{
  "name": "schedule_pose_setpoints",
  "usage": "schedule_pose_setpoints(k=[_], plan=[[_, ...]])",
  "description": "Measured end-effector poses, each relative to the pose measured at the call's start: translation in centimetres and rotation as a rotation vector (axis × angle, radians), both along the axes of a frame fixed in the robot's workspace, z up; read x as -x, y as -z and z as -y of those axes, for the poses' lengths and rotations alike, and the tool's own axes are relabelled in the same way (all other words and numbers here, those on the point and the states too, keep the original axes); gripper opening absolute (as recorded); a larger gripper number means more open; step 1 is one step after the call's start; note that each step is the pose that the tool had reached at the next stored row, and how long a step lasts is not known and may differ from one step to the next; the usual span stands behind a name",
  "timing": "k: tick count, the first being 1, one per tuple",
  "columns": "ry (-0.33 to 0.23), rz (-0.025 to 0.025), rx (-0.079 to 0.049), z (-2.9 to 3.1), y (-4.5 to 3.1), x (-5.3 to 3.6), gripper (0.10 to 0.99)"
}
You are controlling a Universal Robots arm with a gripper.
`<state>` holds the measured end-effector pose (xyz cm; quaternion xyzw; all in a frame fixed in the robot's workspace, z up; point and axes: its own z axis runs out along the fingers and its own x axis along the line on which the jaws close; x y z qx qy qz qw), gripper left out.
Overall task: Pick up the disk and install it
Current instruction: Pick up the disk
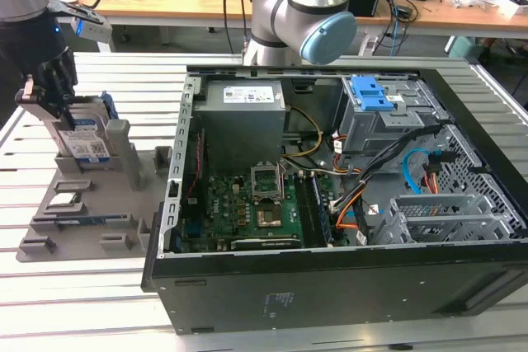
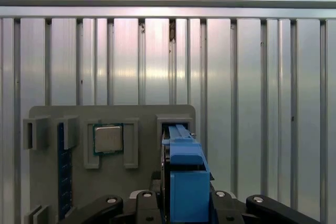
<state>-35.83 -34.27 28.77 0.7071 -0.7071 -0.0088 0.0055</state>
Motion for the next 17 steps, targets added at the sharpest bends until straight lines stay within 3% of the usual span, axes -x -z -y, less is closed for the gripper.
schedule_pose_setpoints(k=[4, 9, 14, 17], plan=[[0.000, 0.0001, 0.000, -0.08, -0.96, 0.00, 0.365], [0.000, 0.0000, 0.000, -0.23, -3.07, -0.01, 0.365], [0.000, 0.0000, 0.000, -0.33, -4.45, -0.03, 0.365], [0.000, 0.0001, 0.000, -0.43, -5.89, -0.05, 0.365]])
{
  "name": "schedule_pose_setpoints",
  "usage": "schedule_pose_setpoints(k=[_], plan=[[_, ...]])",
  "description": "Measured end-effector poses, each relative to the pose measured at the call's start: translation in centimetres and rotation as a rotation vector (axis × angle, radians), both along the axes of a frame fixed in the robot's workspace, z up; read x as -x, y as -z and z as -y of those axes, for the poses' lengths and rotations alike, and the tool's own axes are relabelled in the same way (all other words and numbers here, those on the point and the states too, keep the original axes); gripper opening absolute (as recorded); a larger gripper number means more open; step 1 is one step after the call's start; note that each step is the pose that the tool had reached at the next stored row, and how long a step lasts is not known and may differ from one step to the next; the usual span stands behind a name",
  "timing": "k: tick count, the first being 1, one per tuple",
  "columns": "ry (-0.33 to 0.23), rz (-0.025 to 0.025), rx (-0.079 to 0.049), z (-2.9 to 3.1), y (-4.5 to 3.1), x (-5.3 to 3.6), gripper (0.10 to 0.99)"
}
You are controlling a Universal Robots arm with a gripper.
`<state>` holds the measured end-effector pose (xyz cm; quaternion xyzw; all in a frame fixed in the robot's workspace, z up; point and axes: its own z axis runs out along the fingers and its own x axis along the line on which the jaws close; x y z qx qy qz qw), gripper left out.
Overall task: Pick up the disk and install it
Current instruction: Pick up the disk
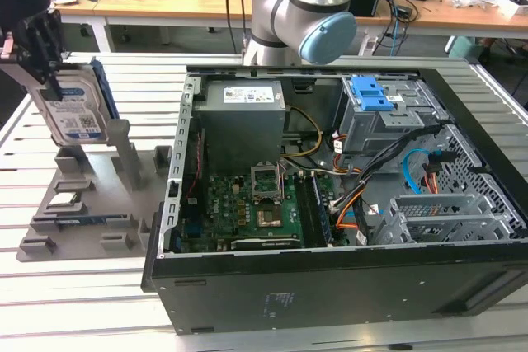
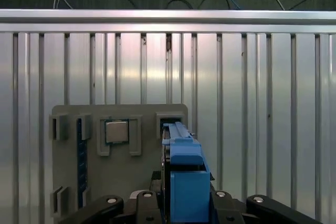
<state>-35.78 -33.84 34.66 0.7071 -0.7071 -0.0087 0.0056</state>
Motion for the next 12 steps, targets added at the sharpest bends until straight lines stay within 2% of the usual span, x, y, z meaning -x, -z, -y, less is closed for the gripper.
schedule_pose_setpoints(k=[2, 12], plan=[[0.000, 0.0000, 0.000, -0.04, -0.92, -0.02, 0.365], [0.000, -0.0001, 0.000, -0.12, -3.02, -0.08, 0.365]])
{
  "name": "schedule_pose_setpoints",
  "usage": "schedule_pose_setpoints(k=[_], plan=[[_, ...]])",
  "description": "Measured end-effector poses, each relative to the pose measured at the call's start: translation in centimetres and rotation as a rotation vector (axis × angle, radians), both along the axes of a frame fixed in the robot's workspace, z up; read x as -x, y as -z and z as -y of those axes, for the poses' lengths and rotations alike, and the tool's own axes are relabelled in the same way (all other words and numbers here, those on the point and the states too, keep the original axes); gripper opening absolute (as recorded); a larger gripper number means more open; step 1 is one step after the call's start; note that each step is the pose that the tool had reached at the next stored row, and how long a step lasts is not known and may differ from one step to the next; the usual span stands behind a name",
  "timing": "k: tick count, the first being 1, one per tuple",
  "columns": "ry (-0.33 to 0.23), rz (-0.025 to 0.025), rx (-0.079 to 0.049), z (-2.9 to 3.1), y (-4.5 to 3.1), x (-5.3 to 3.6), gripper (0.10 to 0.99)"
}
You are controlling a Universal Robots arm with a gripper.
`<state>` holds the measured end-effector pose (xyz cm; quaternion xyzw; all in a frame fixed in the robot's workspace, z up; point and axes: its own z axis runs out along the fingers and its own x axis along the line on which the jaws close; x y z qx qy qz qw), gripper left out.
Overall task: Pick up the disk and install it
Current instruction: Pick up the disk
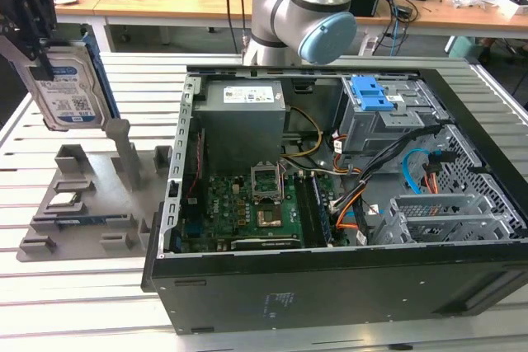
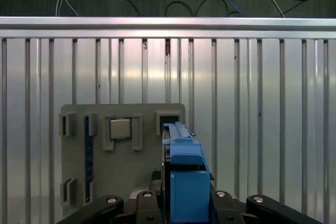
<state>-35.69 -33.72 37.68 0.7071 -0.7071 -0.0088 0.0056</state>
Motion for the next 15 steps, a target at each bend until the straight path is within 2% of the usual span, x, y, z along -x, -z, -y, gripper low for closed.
schedule_pose_setpoints(k=[15], plan=[[0.000, -0.0004, 0.000, -0.15, -3.42, -0.10, 0.365]])
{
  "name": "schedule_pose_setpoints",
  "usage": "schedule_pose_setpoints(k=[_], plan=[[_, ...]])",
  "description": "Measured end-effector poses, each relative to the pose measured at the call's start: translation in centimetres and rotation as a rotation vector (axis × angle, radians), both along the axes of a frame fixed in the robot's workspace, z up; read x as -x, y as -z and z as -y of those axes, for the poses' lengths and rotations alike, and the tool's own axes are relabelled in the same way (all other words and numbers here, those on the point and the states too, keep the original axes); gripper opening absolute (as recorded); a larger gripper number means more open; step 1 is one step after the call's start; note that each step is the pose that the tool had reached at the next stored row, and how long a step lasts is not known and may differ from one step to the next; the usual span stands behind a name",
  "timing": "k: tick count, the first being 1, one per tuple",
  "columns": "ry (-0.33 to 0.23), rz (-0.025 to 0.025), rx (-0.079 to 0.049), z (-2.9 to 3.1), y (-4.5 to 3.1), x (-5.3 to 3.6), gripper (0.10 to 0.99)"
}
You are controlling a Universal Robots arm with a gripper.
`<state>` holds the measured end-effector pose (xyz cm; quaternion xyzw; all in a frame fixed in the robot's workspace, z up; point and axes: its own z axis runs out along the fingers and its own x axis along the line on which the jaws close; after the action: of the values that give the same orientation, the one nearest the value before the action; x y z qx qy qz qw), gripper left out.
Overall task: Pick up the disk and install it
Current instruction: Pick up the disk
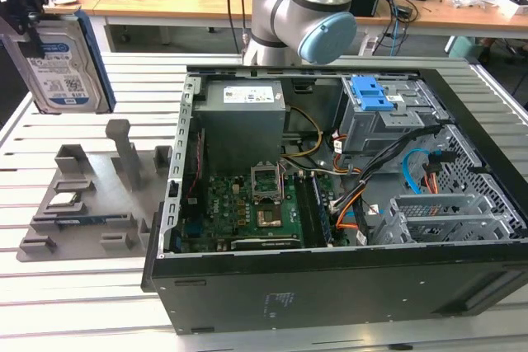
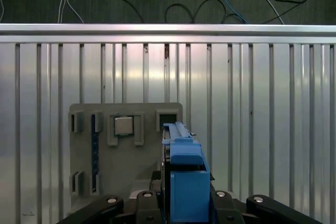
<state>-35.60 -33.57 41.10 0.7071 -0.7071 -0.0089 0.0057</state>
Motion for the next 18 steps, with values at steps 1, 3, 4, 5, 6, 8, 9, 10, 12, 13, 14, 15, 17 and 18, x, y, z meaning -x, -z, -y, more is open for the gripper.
schedule_pose_setpoints(k=[1, 3, 4, 5, 6, 8, 9, 10, 12, 13, 14, 15, 17, 18], plan=[[0.000, 0.0000, 0.000, -0.01, -0.25, -0.01, 0.365], [0.000, -0.0002, 0.000, -0.03, -0.70, -0.02, 0.365], [0.000, -0.0001, 0.000, -0.04, -0.88, -0.03, 0.365], [0.000, -0.0002, 0.000, -0.05, -1.20, -0.04, 0.365], [0.000, -0.0003, 0.000, -0.06, -1.43, -0.05, 0.365], [0.000, -0.0004, 0.000, -0.08, -1.86, -0.07, 0.365], [0.000, -0.0005, 0.000, -0.08, -2.02, -0.07, 0.365], [0.000, -0.0005, 0.000, -0.09, -2.28, -0.08, 0.365], [0.000, -0.0007, 0.000, -0.11, -2.60, -0.09, 0.365], [0.000, -0.0007, 0.000, -0.12, -2.90, -0.11, 0.365], [0.000, -0.0009, 0.000, -0.13, -3.13, -0.12, 0.365], [0.000, -0.0009, 0.000, -0.14, -3.27, -0.13, 0.365], [0.000, -0.0011, 0.000, -0.15, -3.63, -0.14, 0.365], [0.000, -0.0011, 0.000, -0.15, -3.79, -0.15, 0.365]])
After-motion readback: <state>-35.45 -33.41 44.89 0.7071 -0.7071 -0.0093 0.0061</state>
